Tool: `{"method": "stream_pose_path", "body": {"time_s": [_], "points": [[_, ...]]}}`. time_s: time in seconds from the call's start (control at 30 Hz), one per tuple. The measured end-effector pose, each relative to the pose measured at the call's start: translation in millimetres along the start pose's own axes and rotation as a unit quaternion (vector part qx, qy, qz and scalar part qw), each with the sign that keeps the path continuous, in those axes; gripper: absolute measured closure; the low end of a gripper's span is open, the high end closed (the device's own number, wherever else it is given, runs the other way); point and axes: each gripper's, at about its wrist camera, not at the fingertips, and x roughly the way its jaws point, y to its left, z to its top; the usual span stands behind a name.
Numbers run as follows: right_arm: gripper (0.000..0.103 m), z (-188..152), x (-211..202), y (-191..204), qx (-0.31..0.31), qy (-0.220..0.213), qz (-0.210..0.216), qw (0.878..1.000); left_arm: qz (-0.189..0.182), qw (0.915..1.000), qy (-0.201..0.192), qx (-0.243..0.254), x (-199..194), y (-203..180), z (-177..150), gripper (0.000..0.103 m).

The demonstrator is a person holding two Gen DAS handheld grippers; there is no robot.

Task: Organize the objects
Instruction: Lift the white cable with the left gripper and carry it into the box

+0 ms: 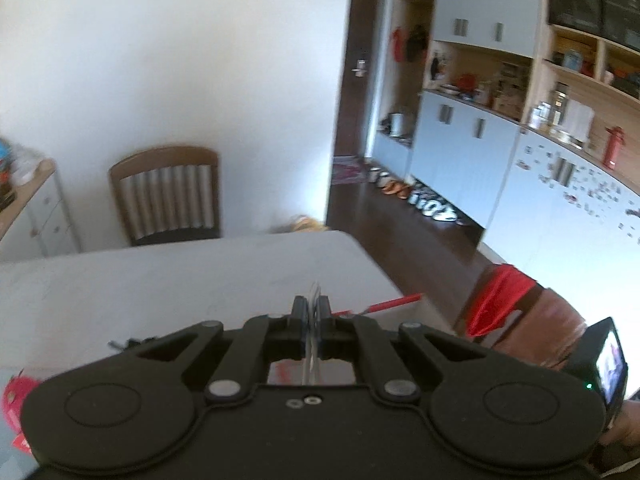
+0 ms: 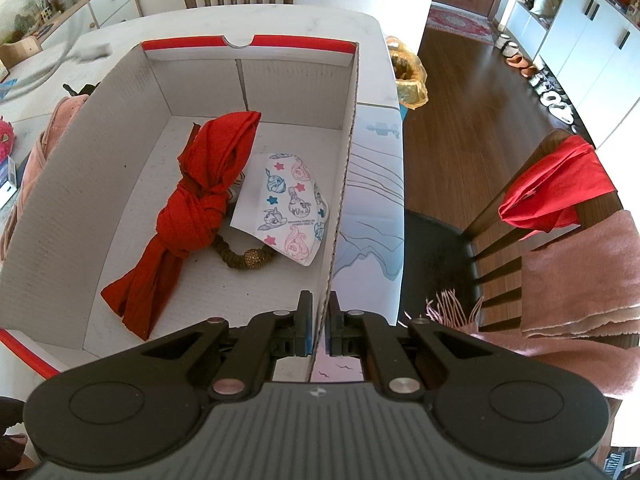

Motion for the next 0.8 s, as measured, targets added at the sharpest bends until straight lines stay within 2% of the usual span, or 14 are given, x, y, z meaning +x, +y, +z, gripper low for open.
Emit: {"method": "stream_pose_path", "body": {"time_s": [0.13,0.37,0.5,0.8], "points": [[0.098,-0.1,0.0,0.6,0.000,0.000,0.000,1.000,-0.008,0.9997,0.002,0.024,19.0,-23.4,0.3,0.102],[0.098,-0.1,-0.7,0.8,-0.002,-0.001,0.000,1.000,0.017,0.9969,0.024,0.073,60.3,-61.3,-21.0,0.102],[0.098,0.4,-0.4,1.3,-0.003,-0.001,-0.001,1.000,0.034,0.9938,0.033,0.101,75.7,-73.4,-38.0,0.102],[0.098,0.8,0.1,2.0,-0.004,-0.001,-0.001,1.000,0.047,0.9859,0.063,0.148,101.7,-94.1,-70.0,0.102]]}}
